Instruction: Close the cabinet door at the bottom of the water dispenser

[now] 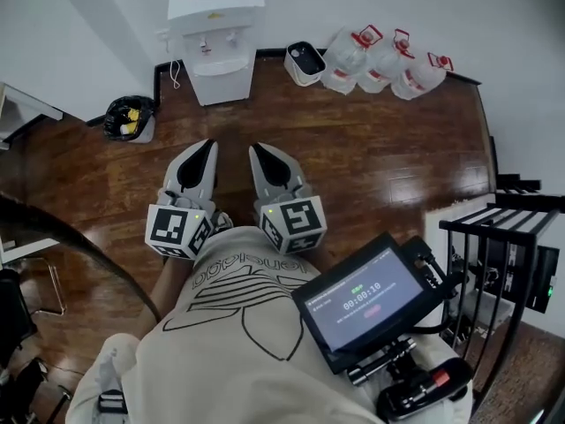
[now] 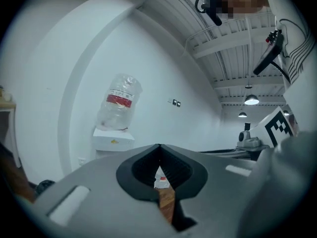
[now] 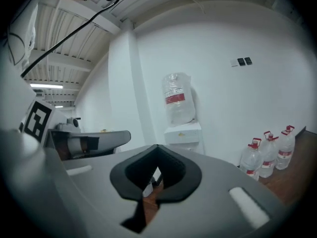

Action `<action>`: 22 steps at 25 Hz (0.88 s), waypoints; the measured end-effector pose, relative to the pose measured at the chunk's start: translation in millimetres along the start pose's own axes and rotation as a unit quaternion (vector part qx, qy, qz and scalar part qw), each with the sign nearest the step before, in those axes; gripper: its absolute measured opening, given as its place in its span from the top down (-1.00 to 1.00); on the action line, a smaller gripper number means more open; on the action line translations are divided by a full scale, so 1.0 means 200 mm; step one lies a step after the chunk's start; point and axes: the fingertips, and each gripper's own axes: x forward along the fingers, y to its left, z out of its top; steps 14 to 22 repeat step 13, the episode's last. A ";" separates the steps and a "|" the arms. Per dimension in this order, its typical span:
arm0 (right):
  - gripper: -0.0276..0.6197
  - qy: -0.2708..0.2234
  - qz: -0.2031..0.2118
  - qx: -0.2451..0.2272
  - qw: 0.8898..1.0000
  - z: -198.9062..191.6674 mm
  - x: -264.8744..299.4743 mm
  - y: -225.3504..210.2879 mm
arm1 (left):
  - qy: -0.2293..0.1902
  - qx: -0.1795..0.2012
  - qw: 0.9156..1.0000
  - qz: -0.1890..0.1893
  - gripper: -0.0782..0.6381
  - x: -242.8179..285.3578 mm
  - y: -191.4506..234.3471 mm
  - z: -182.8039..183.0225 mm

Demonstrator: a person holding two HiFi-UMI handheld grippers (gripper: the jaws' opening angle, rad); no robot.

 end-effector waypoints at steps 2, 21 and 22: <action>0.91 0.000 0.006 -0.008 1.000 -0.01 -0.03 0.04 | -0.005 0.002 1.000 -0.006 0.77 -0.04 -0.03 0.01; 0.91 0.008 0.044 -0.044 0.998 -0.02 -0.02 0.14 | -0.008 0.007 1.000 -0.025 0.76 -0.08 -0.10 -0.01; 0.91 0.008 0.044 -0.044 0.998 -0.02 -0.02 0.14 | -0.008 0.007 1.000 -0.025 0.76 -0.08 -0.10 -0.01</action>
